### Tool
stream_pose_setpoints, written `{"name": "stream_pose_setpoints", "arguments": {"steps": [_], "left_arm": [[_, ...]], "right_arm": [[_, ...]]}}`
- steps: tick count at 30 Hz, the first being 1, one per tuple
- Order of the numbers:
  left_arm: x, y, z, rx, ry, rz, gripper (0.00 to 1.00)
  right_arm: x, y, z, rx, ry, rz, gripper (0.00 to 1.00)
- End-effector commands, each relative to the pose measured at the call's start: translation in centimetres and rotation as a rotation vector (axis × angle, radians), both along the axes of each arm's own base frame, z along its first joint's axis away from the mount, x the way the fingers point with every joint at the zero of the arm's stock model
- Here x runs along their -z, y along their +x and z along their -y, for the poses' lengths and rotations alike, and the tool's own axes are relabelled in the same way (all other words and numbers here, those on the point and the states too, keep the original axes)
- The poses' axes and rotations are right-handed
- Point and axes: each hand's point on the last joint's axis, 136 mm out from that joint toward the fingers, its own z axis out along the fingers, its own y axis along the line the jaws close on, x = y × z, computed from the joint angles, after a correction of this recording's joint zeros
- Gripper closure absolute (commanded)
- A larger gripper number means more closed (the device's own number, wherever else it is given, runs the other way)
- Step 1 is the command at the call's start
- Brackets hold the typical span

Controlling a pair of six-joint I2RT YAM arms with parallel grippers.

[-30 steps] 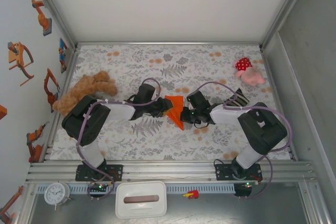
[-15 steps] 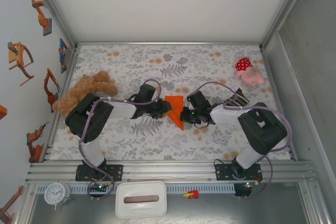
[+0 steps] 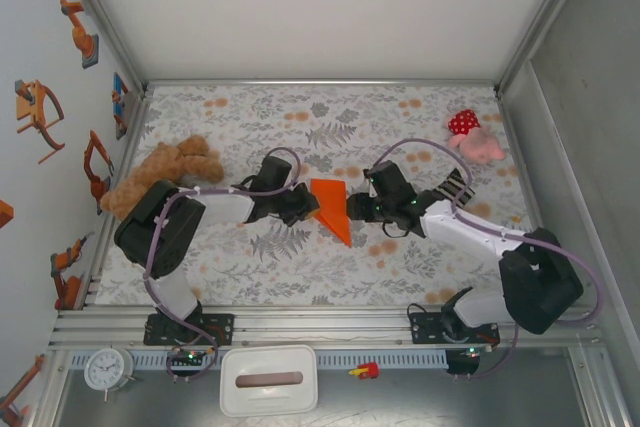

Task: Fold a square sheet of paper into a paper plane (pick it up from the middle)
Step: Fourth fold the wing at the center of the table.

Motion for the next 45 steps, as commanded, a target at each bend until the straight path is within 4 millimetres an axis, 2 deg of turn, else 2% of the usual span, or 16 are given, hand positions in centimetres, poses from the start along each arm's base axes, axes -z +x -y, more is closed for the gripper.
{"name": "stream_pose_setpoints", "arguments": {"steps": [1, 4, 9, 15, 21, 39, 45], "left_arm": [[-1.3, 0.8, -0.7, -0.061, 0.046, 0.020, 0.92], [-1.6, 1.1, -0.8, -0.081, 0.070, 0.019, 0.92], [-1.9, 1.3, -0.4, -0.083, 0.091, 0.008, 0.91], [-1.9, 1.3, -0.3, -0.088, 0.095, -0.005, 0.91], [-1.9, 1.2, -0.3, -0.089, 0.098, -0.012, 0.91], [-1.8, 1.1, -0.1, -0.082, 0.093, -0.024, 0.90], [-2.0, 1.1, -0.3, -0.084, 0.101, -0.019, 0.89]], "right_arm": [[-0.1, -0.7, 0.8, -0.030, -0.168, 0.079, 0.47], [0.0, -1.3, -0.5, -0.099, -0.239, 0.141, 0.54], [1.3, -2.3, -3.7, -0.212, -0.274, 0.172, 0.65], [3.0, -2.7, -6.0, -0.257, -0.303, 0.170, 0.66], [4.4, -1.9, -5.7, -0.222, -0.357, 0.168, 0.68], [5.7, -1.7, -6.0, -0.243, -0.390, 0.159, 0.68], [6.1, -1.8, -5.8, -0.245, -0.404, 0.156, 0.76]]}}
